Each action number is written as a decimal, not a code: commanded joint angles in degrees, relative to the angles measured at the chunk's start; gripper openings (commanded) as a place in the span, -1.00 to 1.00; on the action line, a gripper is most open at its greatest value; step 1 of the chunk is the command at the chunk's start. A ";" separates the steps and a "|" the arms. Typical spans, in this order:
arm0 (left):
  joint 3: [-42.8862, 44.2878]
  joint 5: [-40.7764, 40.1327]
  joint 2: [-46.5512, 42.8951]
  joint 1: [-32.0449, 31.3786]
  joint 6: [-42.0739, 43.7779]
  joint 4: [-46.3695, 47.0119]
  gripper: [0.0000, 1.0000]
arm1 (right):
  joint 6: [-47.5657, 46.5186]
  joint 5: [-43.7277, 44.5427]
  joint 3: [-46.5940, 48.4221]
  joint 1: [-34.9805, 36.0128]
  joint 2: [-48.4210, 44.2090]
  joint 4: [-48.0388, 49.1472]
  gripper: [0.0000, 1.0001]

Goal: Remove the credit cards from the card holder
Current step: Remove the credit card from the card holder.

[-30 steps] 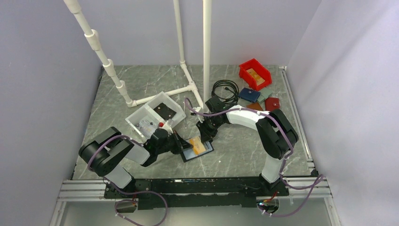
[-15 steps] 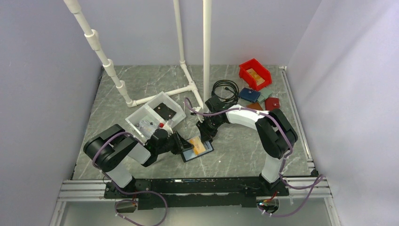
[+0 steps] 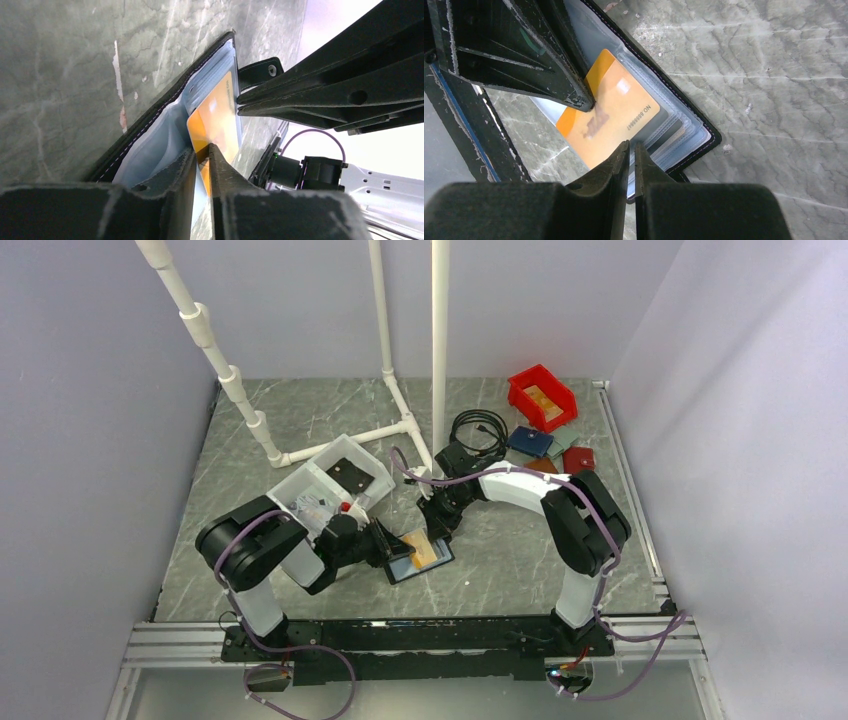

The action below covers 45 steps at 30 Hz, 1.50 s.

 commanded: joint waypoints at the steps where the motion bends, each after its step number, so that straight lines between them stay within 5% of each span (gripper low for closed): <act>1: 0.44 -0.31 2.25 0.00 -0.89 3.34 -0.67 | -1.35 2.58 -0.25 1.83 3.12 -0.63 -0.78; 6: 0.17 -0.82 1.57 0.05 -0.41 2.85 -1.00 | -1.27 3.37 -0.33 1.83 3.11 -0.56 -0.78; 37: -1.40 -0.03 -29.69 1.57 11.35 -36.02 -1.00 | -2.13 8.84 0.45 1.64 4.04 -1.95 -0.73; 45: -0.04 1.80 -30.26 1.76 16.44 -39.90 -1.00 | -6.40 5.66 1.46 1.57 0.55 -4.33 -0.45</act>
